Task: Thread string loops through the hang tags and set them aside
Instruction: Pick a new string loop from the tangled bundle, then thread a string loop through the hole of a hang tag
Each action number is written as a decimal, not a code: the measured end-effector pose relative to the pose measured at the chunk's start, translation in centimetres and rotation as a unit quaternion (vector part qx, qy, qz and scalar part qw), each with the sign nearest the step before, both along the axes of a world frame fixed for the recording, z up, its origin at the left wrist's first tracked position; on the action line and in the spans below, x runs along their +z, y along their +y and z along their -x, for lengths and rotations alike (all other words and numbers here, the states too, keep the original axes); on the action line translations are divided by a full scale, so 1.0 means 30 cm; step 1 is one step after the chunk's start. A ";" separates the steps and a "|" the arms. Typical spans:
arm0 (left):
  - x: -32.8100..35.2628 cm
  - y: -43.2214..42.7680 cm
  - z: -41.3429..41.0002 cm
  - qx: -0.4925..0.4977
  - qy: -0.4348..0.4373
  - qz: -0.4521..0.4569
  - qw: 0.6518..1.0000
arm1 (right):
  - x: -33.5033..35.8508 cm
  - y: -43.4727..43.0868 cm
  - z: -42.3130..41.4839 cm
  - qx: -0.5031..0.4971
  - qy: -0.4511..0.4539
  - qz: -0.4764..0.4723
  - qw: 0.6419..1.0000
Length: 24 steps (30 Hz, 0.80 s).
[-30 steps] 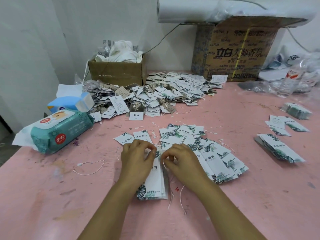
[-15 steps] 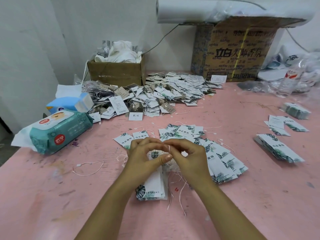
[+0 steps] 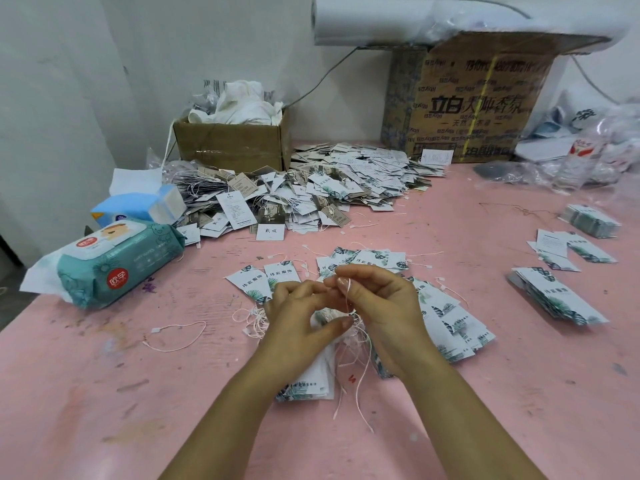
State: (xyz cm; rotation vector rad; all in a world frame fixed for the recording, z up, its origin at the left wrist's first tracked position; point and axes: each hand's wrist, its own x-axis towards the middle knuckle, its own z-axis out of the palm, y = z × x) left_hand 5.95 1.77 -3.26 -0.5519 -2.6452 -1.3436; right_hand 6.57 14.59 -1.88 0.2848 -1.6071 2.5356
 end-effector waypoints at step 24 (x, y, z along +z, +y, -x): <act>0.002 -0.063 0.028 -0.035 -0.069 -0.186 0.980 | 0.005 0.120 0.061 -0.126 -0.186 0.195 0.955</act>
